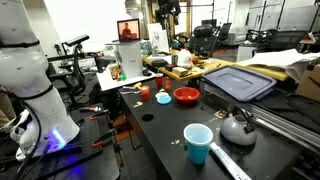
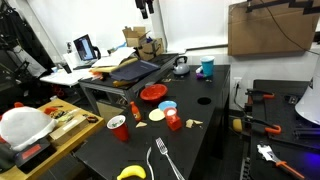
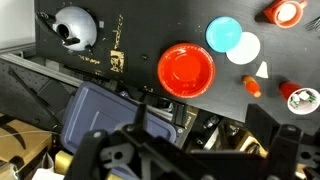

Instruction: Move the red cup to the left

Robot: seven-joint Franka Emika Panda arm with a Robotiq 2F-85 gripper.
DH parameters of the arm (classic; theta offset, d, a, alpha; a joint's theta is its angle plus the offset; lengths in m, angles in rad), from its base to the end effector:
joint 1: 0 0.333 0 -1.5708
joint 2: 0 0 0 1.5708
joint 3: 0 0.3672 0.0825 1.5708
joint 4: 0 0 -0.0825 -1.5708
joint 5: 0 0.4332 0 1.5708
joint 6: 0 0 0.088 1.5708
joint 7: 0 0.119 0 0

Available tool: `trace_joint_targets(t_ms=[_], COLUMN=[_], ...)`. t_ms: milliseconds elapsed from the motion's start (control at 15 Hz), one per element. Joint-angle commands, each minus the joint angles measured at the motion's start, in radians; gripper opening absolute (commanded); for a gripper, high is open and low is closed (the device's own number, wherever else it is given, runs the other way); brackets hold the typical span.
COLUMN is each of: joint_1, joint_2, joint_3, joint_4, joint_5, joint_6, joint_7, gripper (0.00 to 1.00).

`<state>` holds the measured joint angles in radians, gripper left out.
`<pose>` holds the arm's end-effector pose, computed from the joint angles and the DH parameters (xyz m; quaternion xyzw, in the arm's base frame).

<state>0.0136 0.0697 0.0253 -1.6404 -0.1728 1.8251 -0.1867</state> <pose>0.6497 0.0088 0.6084 0.9865 0.1286 0.0509 0.0877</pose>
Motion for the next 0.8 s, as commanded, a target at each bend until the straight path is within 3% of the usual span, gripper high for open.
trace_joint_targets(t_ms=[0, 533, 733], joint_1=[0.000, 0.003, 0.003], joint_2=[-0.029, -0.032, -0.025], joint_3=[-0.003, 0.000, -0.001], joint_4=[0.030, 0.072, 0.058], joint_5=[0.028, 0.078, 0.053], joint_6=[-0.083, -0.174, -0.135], joint_7=[0.021, 0.057, 0.034], gripper=[1.00, 1.00, 1.00])
